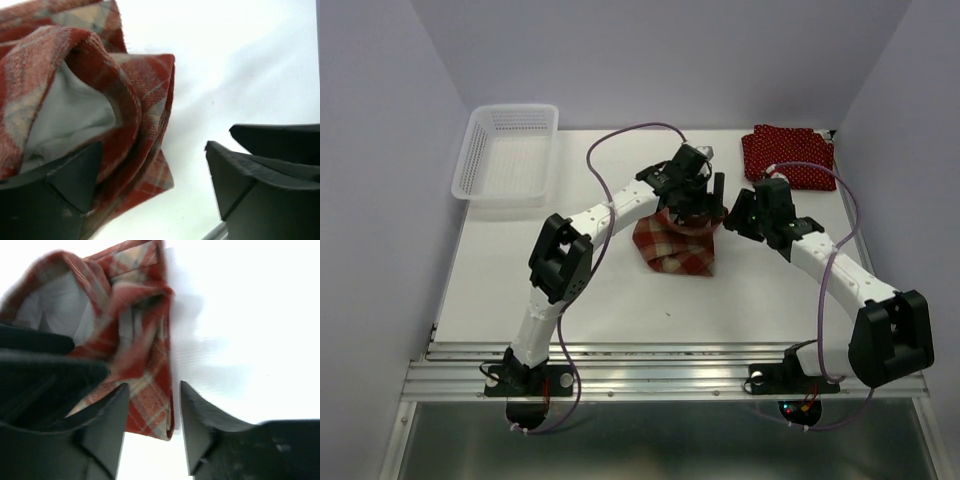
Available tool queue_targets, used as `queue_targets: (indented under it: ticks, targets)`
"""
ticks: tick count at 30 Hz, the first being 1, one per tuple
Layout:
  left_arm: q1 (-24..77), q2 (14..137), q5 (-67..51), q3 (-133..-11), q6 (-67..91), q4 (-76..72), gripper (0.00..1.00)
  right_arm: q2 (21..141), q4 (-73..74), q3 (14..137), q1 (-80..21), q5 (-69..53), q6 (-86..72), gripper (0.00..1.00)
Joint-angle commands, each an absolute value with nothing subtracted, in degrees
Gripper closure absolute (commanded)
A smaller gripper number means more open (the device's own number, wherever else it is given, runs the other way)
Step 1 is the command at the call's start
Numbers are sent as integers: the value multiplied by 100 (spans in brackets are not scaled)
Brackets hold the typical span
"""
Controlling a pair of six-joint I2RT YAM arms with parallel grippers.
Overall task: Fold and stack the skirts
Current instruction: Fold the skirt
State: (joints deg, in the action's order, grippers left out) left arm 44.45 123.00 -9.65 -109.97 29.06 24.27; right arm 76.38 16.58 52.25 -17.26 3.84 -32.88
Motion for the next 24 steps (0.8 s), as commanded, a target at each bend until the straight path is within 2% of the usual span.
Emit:
queue_targets:
  ticks: [1,2,3,6,7,11,16,20,24]
  targets:
    - [4772,11997,-1099,-11407,2523,2426,1,7331,2127,5449,-1696,1125,-3208,42]
    - [4799,11910,-1107,-11460,2427,2469,1,7278,2205,5467,-1696,1134,-3156,34]
    - [4834,11866,-1090,-11513,2426,2496,1,7208,2215,5484,-1696,1134,-3155,34]
    - [4930,11576,-1064,-11645,2294,2496,1,6874,2206,5493,-1696,950,-2866,13]
    - [4965,11471,-1020,-11637,2259,2496,1,6786,2197,5467,-1696,723,-2648,0]
    - [4975,10656,-731,-11252,2206,2382,1,6452,2127,5458,-1696,37,-2093,0]
    - [4852,9608,429,-10207,2434,2303,1,6091,1881,5370,-1870,-1807,-1205,0]
    - [4405,8713,721,-9145,2715,2101,1,6266,1723,5510,-3133,-1023,-318,0]
    - [3623,8307,301,-8062,3119,1882,1,7038,1635,6002,-3340,-870,351,0]
